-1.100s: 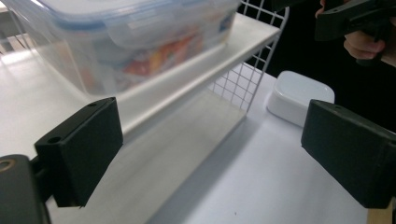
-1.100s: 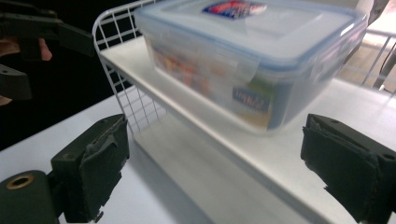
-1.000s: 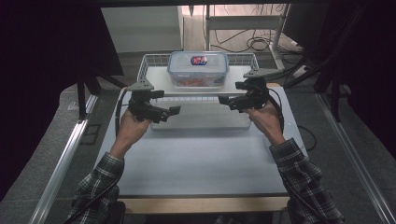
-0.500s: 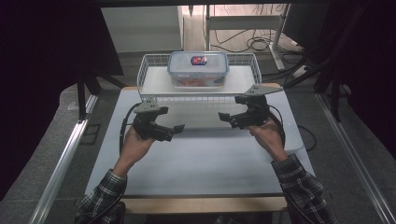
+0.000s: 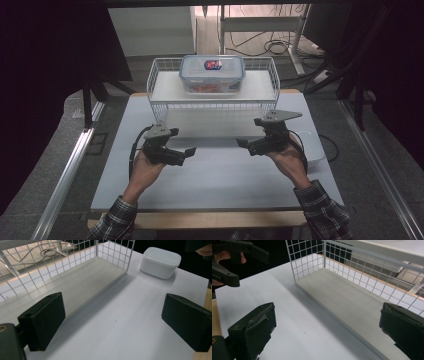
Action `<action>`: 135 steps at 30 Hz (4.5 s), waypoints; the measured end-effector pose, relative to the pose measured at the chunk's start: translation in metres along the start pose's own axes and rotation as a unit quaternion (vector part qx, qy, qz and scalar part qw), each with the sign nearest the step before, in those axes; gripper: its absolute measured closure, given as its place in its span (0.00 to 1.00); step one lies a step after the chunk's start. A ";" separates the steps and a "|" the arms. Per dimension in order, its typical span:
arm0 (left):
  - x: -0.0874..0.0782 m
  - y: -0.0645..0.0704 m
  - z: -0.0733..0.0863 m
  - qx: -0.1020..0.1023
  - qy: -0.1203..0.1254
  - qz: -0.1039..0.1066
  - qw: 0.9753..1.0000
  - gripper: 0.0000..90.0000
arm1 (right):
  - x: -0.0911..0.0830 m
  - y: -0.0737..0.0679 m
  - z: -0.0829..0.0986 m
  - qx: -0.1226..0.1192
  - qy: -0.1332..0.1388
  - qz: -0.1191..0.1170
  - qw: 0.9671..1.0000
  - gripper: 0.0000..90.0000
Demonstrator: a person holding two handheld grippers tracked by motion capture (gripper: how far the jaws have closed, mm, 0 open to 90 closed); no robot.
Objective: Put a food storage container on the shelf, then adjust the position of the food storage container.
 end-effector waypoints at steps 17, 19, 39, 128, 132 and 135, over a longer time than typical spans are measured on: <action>0.007 0.014 0.030 0.002 -0.014 -0.009 1.000 0.06 | -0.002 -0.010 0.032 0.006 0.001 -0.001 1.000 0.00; 0.008 0.015 0.034 0.001 -0.015 -0.009 1.000 0.06 | -0.003 -0.011 0.037 0.008 -0.003 0.004 1.000 0.00; 0.007 0.019 0.076 -0.023 -0.030 -0.021 0.999 0.06 | 0.003 -0.023 0.085 0.026 -0.034 0.013 0.999 0.02; 0.022 0.023 0.118 -0.025 -0.095 -0.043 0.994 0.06 | -0.065 0.165 0.164 0.224 -0.110 0.242 0.938 0.99; 0.022 0.023 0.118 -0.025 -0.095 -0.042 0.994 0.06 | -0.061 0.160 0.163 0.221 -0.111 0.233 0.941 0.99; 0.022 0.023 0.118 -0.025 -0.095 -0.041 0.994 0.06 | -0.057 0.154 0.159 0.217 -0.111 0.219 0.945 0.99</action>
Point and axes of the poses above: each handheld gripper's, and its own axes: x roughly forward along the jaws, z roughly out of its underside, y roughly to its right, the point moved 4 cm from there along x, roughly forward along the jaws, and after that the axes turned 15 degrees about -y, right-handed, at the moved point
